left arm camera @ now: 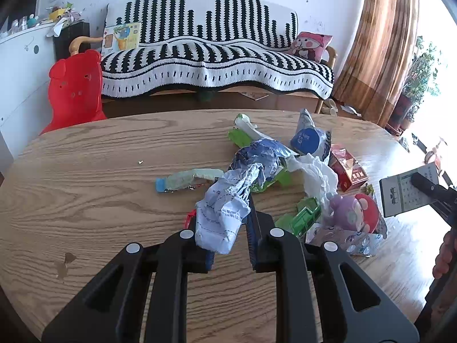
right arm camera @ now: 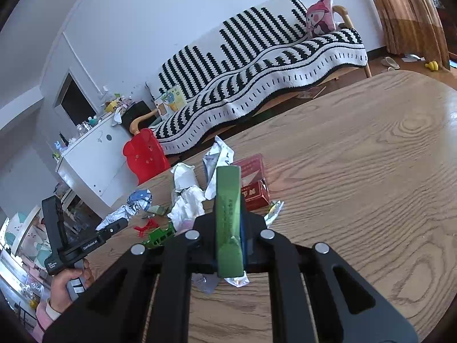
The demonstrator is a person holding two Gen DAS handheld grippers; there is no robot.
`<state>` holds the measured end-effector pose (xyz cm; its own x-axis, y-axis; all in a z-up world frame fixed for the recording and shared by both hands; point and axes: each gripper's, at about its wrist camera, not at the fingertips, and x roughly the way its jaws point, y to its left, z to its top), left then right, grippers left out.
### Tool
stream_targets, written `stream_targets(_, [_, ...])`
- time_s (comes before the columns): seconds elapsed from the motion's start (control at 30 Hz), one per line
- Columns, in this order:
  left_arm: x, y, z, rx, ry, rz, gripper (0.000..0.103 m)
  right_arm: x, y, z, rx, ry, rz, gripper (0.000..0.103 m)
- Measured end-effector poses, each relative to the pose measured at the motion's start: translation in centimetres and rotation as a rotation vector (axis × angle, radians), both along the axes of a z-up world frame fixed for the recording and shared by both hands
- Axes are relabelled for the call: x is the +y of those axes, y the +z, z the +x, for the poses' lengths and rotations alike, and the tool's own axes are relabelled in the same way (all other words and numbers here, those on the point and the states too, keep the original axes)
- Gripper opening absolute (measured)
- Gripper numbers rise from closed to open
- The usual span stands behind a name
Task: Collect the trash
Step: 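Lift the crumpled paper and green box and carry them toward the bin, then open both tools over the black bin to drop the items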
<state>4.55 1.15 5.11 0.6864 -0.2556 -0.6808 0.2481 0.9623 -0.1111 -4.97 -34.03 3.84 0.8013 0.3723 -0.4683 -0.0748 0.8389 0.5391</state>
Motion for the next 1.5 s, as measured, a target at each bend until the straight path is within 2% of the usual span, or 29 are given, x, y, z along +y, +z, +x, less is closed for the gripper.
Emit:
stream_targets(0.5, [0.0,-0.4,0.2,0.008,0.016,0.011,0.017,0.5,-0.6,0.3,0.042,0.002,-0.007,0.011])
stream_targets(0.77, [-1.5,2.4,-2.1,-0.054,0.009,-0.047,0.017,0.3,-0.4,-1.1,0.06,0.019,0.015,0.011])
stream_targets(0.93, [-4.2,4.4,-5.5,-0.102,-0.029,-0.066,0.017,-0.7,2.0,-5.4,-0.002,0.014,0.063,0.011])
stream_targets(1.03, [-7.6,5.5,-8.6,-0.124,-0.097,-0.074,0.017,-2.2,4.0,-8.9,-0.038,0.002,0.057,0.011])
stream_targets(1.23, [-20.0,7.5,-15.8,-0.139,-0.392,-0.045,0.017,-9.9,8.1,-19.9,-0.126,-0.164,-0.051,0.011])
stream_targets(1.4, [-31.9,6.4,-22.4,-0.085,-0.659,0.014,0.017,-18.4,6.6,-28.9,-0.068,-0.388,-0.121,0.011])
stream_targets(1.43, [-34.8,5.3,-23.8,-0.031,-0.726,0.028,0.017,-20.0,5.6,-30.5,-0.038,-0.429,-0.128,0.011])
stream_targets(1.5, [-38.5,3.2,-25.4,0.048,-0.799,0.042,0.018,-22.7,3.0,-33.1,0.023,-0.485,-0.104,0.011])
